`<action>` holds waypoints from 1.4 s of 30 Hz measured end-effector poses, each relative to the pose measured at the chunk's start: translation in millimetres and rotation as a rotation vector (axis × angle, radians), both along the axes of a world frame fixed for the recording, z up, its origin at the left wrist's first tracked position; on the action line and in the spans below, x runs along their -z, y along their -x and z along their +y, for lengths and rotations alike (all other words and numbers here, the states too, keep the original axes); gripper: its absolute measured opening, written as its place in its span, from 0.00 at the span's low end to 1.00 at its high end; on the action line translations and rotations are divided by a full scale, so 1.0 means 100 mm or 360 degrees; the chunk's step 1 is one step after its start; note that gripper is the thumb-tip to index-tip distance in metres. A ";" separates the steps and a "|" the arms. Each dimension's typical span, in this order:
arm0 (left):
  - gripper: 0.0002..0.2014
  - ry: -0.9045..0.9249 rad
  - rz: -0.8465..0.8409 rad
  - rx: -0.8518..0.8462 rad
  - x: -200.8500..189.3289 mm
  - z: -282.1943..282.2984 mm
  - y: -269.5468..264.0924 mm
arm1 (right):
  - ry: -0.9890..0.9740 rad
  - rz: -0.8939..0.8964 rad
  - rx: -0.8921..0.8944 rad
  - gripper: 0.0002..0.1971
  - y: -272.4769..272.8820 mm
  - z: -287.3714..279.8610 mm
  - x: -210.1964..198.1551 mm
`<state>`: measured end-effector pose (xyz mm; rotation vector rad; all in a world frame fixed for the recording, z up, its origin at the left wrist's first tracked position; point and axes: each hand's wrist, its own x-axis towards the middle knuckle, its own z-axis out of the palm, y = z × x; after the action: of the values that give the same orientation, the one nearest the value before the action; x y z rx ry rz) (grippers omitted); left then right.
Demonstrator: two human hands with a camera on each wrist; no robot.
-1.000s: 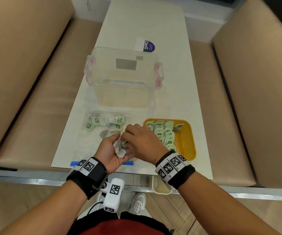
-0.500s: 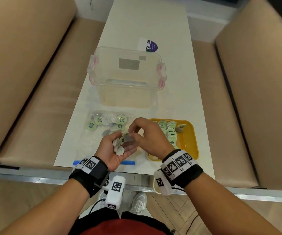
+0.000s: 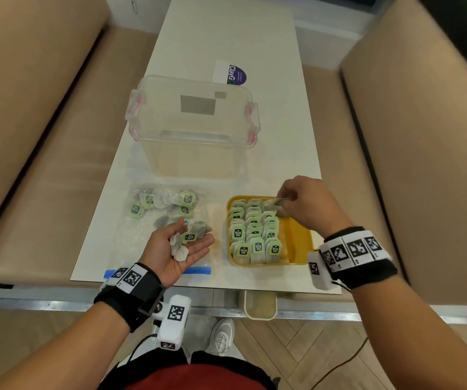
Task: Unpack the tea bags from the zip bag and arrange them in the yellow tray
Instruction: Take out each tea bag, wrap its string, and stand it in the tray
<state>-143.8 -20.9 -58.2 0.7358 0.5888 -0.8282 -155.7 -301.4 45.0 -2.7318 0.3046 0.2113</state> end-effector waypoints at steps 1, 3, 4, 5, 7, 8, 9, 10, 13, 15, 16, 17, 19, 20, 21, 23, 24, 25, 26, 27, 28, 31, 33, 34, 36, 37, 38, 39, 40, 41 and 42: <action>0.26 -0.0005 -0.0001 0.0002 0.01 0.01 0.00 | 0.0124 0.0044 0.0003 0.03 0.00 -0.09 0.00; 0.26 -0.0007 -0.0001 0.0003 0.02 0.02 0.01 | 0.0290 0.0084 0.0033 0.05 0.01 -0.24 0.02; 0.27 -0.0007 -0.0002 0.0000 0.02 0.03 0.01 | 0.0317 0.0107 0.0056 0.06 0.00 -0.31 0.04; 0.27 -0.0018 0.0000 -0.0002 0.03 0.03 0.02 | 0.0319 0.0139 0.0076 0.06 0.00 -0.36 0.05; 0.29 -0.0030 -0.0012 -0.0008 0.03 0.04 0.02 | 0.0306 0.0212 0.0096 0.07 -0.01 -0.43 0.09; 0.29 -0.0032 -0.0024 -0.0009 0.03 0.04 0.02 | 0.0306 0.0242 0.0098 0.08 -0.01 -0.45 0.10; 0.28 -0.0036 -0.0034 -0.0006 0.03 0.03 0.02 | 0.0313 0.0261 0.0092 0.09 -0.02 -0.46 0.12; 0.28 -0.0037 -0.0039 -0.0008 0.03 0.03 0.02 | 0.0320 0.0280 0.0090 0.10 -0.02 -0.45 0.15; 0.28 -0.0044 -0.0044 -0.0005 0.04 0.03 0.03 | 0.0357 0.0330 0.0088 0.12 -0.05 -0.42 0.27; 0.27 -0.0037 -0.0033 -0.0006 0.05 0.04 0.04 | 0.0429 0.0354 0.0056 0.09 -0.05 -0.38 0.34; 0.26 -0.0028 -0.0023 -0.0011 0.05 0.04 0.04 | 0.0471 0.0367 0.0029 0.07 -0.05 -0.36 0.37; 0.24 -0.0024 -0.0013 -0.0015 0.05 0.05 0.03 | 0.0512 0.0372 -0.0005 0.06 -0.05 -0.35 0.41; 0.20 -0.0021 0.0005 -0.0027 0.05 0.05 0.03 | 0.0580 0.0362 -0.0055 0.07 -0.06 -0.31 0.48; 0.20 -0.0028 0.0011 -0.0030 0.05 0.06 0.03 | 0.0605 0.0345 -0.0062 0.08 -0.06 -0.29 0.50; 0.19 -0.0035 0.0012 -0.0031 0.05 0.06 0.03 | 0.0624 0.0319 -0.0064 0.10 -0.06 -0.28 0.53; 0.18 -0.0048 0.0009 -0.0030 0.04 0.06 0.03 | 0.0646 0.0267 -0.0081 0.14 -0.09 -0.27 0.60; 0.18 -0.0051 0.0009 -0.0030 0.04 0.06 0.03 | 0.0656 0.0253 -0.0098 0.15 -0.09 -0.26 0.62; 0.18 -0.0052 0.0010 -0.0029 0.04 0.07 0.03 | 0.0673 0.0243 -0.0124 0.15 -0.10 -0.26 0.65; 0.18 -0.0051 0.0012 -0.0029 0.03 0.07 0.03 | 0.0697 0.0235 -0.0156 0.15 -0.11 -0.25 0.67; 0.19 -0.0049 0.0013 -0.0031 0.03 0.08 0.03 | 0.0722 0.0226 -0.0184 0.15 -0.12 -0.25 0.69; 0.21 -0.0049 0.0013 -0.0032 0.03 0.08 0.03 | 0.0743 0.0219 -0.0202 0.15 -0.13 -0.24 0.70; 0.27 -0.0054 0.0004 -0.0035 0.03 0.10 0.02 | 0.0767 0.0181 -0.0227 0.14 -0.14 -0.24 0.71; 0.29 -0.0052 0.0004 -0.0033 0.03 0.10 0.02 | 0.0735 0.0172 -0.0208 0.14 -0.14 -0.25 0.69; 0.29 -0.0050 0.0005 -0.0032 0.03 0.10 0.02 | 0.0707 0.0176 -0.0192 0.14 -0.14 -0.25 0.67; 0.29 -0.0042 0.0007 -0.0026 0.02 0.09 0.02 | 0.0651 0.0195 -0.0138 0.12 -0.13 -0.24 0.64; 0.29 -0.0040 0.0009 -0.0021 0.01 0.08 0.02 | 0.0627 0.0198 -0.0107 0.11 -0.12 -0.23 0.63; 0.30 -0.0040 0.0010 -0.0014 0.00 0.08 0.03 | 0.0611 0.0195 -0.0076 0.09 -0.12 -0.23 0.61; 0.30 -0.0040 0.0009 -0.0005 -0.01 0.07 0.03 | 0.0600 0.0182 -0.0045 0.08 -0.12 -0.24 0.60; 0.30 -0.0041 0.0011 0.0004 -0.02 0.07 0.03 | 0.0582 0.0168 -0.0011 0.07 -0.11 -0.24 0.58; 0.31 -0.0039 0.0015 0.0011 -0.03 0.07 0.03 | 0.0559 0.0155 0.0020 0.07 -0.11 -0.25 0.57; 0.31 -0.0034 0.0020 0.0013 -0.04 0.06 0.03 | 0.0536 0.0147 0.0042 0.08 -0.11 -0.26 0.57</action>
<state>-146.9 -14.4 -54.3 0.7534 0.6070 -0.8358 -144.9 -327.5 -12.3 -3.0526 0.4372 0.3040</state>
